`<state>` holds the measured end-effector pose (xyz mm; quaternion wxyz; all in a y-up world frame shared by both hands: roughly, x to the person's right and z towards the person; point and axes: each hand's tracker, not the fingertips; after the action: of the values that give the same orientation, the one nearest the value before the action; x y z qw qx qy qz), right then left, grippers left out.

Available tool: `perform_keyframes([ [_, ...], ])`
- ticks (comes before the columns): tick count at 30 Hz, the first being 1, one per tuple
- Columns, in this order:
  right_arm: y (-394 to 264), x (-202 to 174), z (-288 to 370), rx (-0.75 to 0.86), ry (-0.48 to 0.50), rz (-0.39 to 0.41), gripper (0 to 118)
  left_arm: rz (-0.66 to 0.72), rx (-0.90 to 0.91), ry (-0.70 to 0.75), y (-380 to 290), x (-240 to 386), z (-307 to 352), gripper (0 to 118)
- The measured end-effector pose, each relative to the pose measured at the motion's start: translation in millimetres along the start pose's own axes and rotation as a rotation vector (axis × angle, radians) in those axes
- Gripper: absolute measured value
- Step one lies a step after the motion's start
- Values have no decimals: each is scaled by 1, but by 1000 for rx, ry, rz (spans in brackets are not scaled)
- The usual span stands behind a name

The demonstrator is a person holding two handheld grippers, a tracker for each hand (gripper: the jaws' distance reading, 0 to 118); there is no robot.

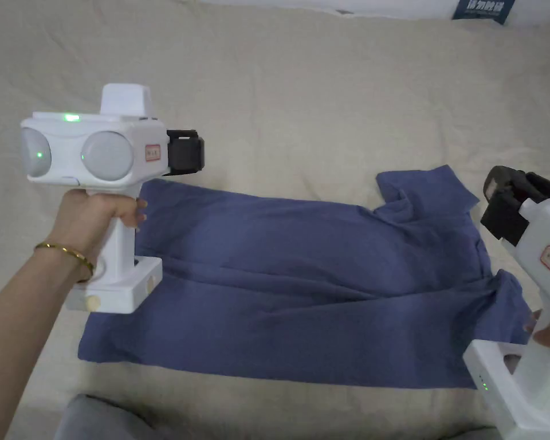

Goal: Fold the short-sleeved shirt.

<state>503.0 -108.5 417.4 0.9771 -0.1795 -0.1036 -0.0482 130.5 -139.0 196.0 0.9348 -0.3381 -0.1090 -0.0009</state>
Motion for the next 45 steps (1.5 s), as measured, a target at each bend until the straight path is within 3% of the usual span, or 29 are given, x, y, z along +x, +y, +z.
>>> perform_keyframes([
  [1, -1, -1, -6, -15, 8, 4, 2, 13, -46, 17, 6, -8, -20, 118],
  [12, -17, 2, -75, -153, -8, 13, 2, 20, -338, 146, 2, -47, -155, 113],
  [14, -22, 5, -83, -176, -15, 20, 2, 27, -349, 160, -2, -50, -167, 93],
  [15, -24, 6, -86, -186, -21, 27, 2, 31, -356, 169, -3, -51, -171, 77],
  [16, -27, 7, -87, -189, -31, 32, 2, 33, -365, 175, -5, -51, -174, 41],
  [17, -29, 9, -88, -190, -45, 37, 2, 38, -371, 166, -8, -51, -176, 27],
  [18, -29, 12, -90, -198, -58, 42, 2, 71, -354, 102, -10, -50, -173, 21],
  [19, -29, 16, -91, -206, -67, 43, 2, 58, -344, 133, -10, -48, -171, 1],
  [24, -11, 38, -111, -254, -137, 44, 5, 40, -306, 109, -6, -42, -153, 2],
  [25, -6, 43, -119, -255, -156, 45, 20, 48, -281, 104, -5, -42, -146, 2],
  [26, -1, 50, -130, -273, -179, 59, 41, 65, -249, 88, -2, -41, -138, 2],
  [29, 10, 70, -178, -446, -138, 56, 73, 83, -212, 61, 5, -45, -121, 2],
  [30, 10, 75, -195, -512, -115, 50, 101, 82, -204, 58, 6, -44, -116, 2],
  [31, 9, 79, -211, -577, -118, 49, 118, 82, -194, 57, 7, -47, -114, 2],
  [39, -34, 97, -294, -766, -271, 11, 115, 94, -182, 52, 6, -55, -106, 2],
  [42, -42, 100, -301, -752, -264, -29, 44, 92, -192, 56, 3, -55, -108, 2],
  [45, -36, 105, -295, -738, -253, -110, 6, 86, -202, 63, 1, -53, -106, 2],
])
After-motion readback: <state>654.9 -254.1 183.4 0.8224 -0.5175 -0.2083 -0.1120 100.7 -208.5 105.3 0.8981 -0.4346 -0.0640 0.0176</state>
